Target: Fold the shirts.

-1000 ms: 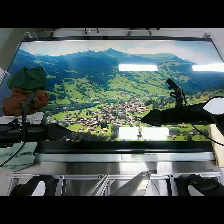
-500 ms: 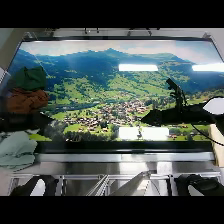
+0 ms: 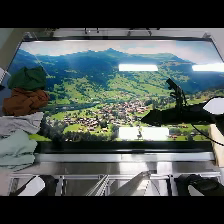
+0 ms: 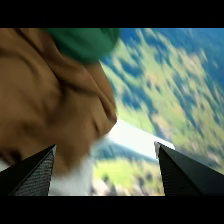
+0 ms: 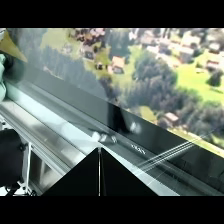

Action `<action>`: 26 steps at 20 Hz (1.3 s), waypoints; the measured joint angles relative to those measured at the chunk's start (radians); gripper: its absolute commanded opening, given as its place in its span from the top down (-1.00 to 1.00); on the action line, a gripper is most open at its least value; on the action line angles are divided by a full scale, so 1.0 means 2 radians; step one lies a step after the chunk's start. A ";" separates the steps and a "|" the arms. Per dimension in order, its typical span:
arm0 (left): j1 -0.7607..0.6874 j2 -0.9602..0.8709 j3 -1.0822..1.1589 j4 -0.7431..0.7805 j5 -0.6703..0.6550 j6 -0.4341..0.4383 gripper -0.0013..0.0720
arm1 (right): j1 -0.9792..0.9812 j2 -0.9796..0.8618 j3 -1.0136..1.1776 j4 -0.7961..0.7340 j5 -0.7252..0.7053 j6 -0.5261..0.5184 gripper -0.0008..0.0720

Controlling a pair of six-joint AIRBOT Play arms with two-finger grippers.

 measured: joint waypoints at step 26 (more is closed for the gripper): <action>-0.285 -0.261 0.376 0.058 -0.022 0.015 0.88 | 0.000 0.000 0.000 0.002 -0.016 -0.002 0.91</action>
